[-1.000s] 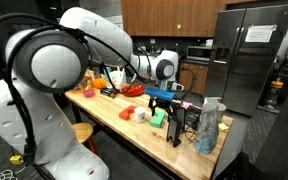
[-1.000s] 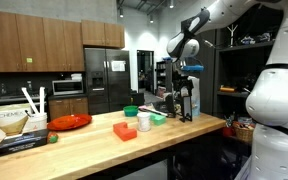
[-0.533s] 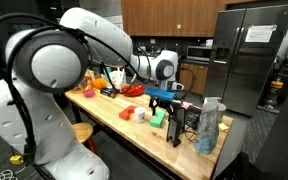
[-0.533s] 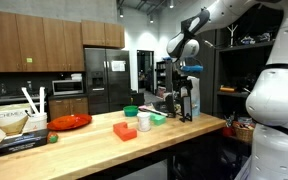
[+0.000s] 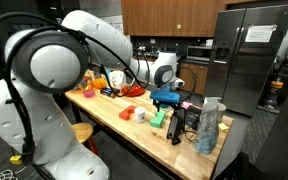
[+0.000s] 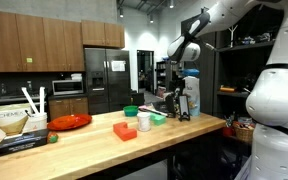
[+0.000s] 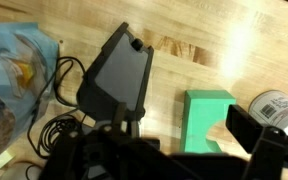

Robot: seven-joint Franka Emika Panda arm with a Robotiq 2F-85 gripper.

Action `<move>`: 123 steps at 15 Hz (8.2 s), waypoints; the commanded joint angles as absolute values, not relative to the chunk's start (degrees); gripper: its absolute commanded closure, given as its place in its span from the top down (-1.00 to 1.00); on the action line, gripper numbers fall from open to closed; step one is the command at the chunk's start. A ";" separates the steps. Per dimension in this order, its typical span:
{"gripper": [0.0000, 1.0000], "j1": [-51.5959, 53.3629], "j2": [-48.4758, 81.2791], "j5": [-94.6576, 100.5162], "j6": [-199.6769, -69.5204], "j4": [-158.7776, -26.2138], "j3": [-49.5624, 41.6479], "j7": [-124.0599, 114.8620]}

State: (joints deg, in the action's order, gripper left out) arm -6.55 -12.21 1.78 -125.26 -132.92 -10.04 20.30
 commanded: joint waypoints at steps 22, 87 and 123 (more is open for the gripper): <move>1.00 -5.76 -12.06 -8.85 -126.00 -134.71 -12.67 54.35; 1.00 -3.12 37.78 3.59 -88.02 -52.17 0.57 31.13; 1.00 -6.28 35.69 -18.12 -98.63 -62.37 0.25 29.26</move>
State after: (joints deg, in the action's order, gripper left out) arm -6.28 35.69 -18.11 -98.70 -62.39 0.25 29.26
